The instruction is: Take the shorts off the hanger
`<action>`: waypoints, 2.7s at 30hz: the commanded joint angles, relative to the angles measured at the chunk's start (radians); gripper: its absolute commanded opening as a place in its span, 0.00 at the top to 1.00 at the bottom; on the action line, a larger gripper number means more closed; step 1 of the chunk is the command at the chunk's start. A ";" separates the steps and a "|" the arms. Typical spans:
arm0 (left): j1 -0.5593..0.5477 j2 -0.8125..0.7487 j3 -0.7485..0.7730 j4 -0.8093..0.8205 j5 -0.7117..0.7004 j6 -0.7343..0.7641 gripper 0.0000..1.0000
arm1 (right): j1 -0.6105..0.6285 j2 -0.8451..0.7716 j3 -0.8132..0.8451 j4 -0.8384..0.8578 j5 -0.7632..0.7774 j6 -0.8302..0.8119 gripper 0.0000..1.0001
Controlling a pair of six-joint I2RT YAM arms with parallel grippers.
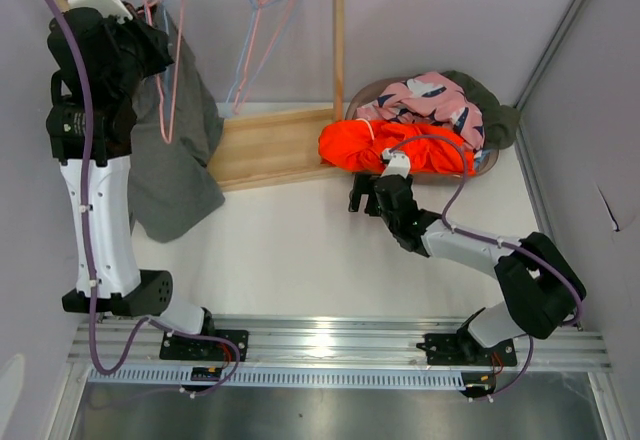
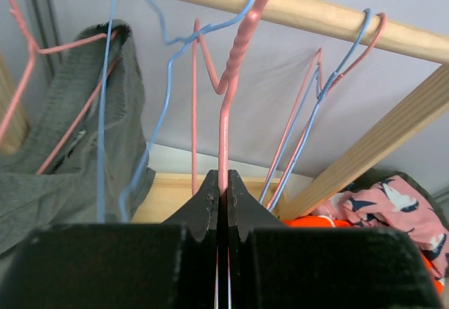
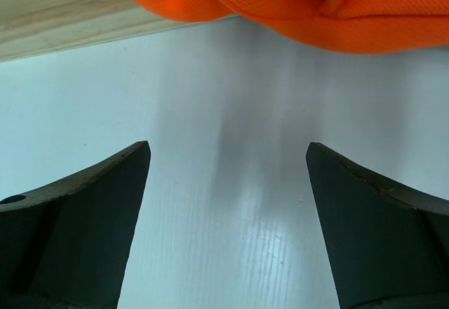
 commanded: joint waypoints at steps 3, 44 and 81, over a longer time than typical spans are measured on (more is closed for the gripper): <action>0.009 -0.102 -0.180 0.057 0.096 -0.060 1.00 | -0.022 -0.058 -0.014 0.026 0.040 0.003 0.01; -0.120 0.305 0.059 0.183 0.271 -0.091 1.00 | -0.064 -0.262 -0.190 0.035 0.045 0.047 0.00; 0.348 0.059 -0.087 0.084 0.036 0.001 0.35 | -0.068 -0.259 -0.232 0.097 -0.053 0.009 0.01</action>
